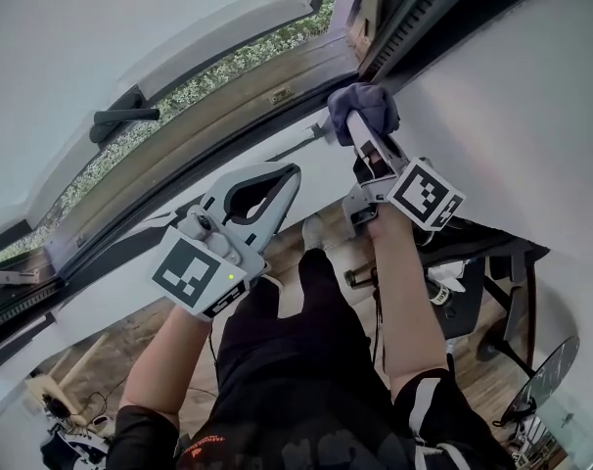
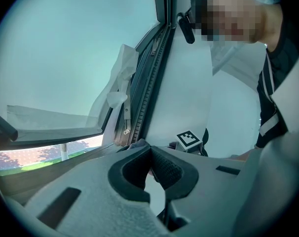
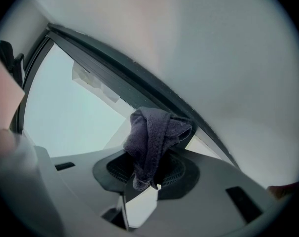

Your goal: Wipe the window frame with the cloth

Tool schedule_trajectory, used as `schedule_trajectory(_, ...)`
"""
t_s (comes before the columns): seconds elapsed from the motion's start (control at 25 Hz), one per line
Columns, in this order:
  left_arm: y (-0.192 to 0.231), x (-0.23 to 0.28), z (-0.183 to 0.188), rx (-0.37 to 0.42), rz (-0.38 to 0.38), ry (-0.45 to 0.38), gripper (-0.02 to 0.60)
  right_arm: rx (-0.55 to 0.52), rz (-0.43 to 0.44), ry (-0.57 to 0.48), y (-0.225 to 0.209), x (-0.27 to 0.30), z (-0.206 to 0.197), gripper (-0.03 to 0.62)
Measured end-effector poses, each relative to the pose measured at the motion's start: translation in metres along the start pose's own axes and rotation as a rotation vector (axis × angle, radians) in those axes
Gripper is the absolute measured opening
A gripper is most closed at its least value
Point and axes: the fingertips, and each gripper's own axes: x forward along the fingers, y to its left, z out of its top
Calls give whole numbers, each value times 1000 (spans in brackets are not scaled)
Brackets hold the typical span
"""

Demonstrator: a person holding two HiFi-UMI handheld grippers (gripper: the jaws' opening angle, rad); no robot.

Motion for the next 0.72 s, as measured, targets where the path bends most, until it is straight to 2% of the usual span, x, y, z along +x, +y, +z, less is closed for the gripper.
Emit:
schedule_trajectory(0.4,1,-22,23,31,26,-27,20,-56,30,-9,28,-14,9,114)
schedule_trajectory(0.72,-11,-38,56,75,33,-75,20,-153,118,-33,86,-30,25,114)
